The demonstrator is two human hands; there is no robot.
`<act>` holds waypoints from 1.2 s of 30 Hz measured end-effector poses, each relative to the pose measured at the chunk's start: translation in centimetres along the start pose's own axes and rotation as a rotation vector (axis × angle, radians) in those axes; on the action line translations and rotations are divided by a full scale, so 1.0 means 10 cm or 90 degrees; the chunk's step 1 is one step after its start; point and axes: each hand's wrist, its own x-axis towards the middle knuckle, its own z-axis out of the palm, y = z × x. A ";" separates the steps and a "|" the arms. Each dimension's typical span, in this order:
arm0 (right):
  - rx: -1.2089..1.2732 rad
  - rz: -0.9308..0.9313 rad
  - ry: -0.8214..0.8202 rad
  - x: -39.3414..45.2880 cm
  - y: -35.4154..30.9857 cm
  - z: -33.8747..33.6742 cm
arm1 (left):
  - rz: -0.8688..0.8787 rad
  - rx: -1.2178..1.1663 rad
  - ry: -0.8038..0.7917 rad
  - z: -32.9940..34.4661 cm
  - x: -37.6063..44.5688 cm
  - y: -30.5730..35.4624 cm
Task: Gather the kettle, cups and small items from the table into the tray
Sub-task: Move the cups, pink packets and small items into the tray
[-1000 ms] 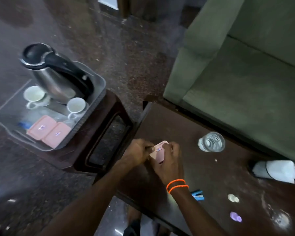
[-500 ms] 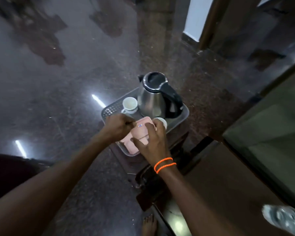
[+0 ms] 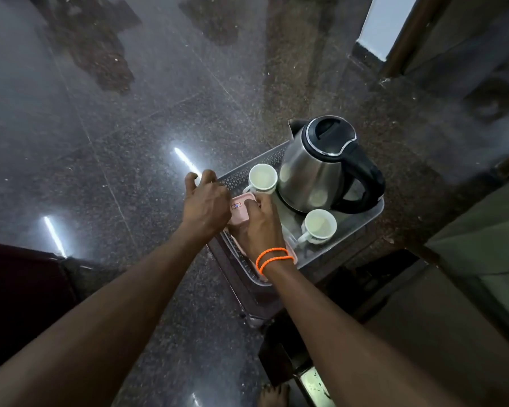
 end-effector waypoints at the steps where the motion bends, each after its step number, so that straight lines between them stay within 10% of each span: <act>1: -0.030 0.002 -0.005 0.01 0.00 0.01 | 0.002 0.019 0.004 0.01 0.00 0.00; 16: 0.007 0.023 -0.037 -0.30 0.22 -0.37 | -0.044 -0.084 0.173 0.00 -0.16 0.26; 24: 0.013 0.019 0.182 -1.00 0.82 -1.00 | 0.229 -0.238 0.336 0.07 -0.36 1.43; 36: -0.146 0.330 0.280 -3.45 2.88 -2.00 | 0.465 -0.310 0.078 0.63 -1.52 4.21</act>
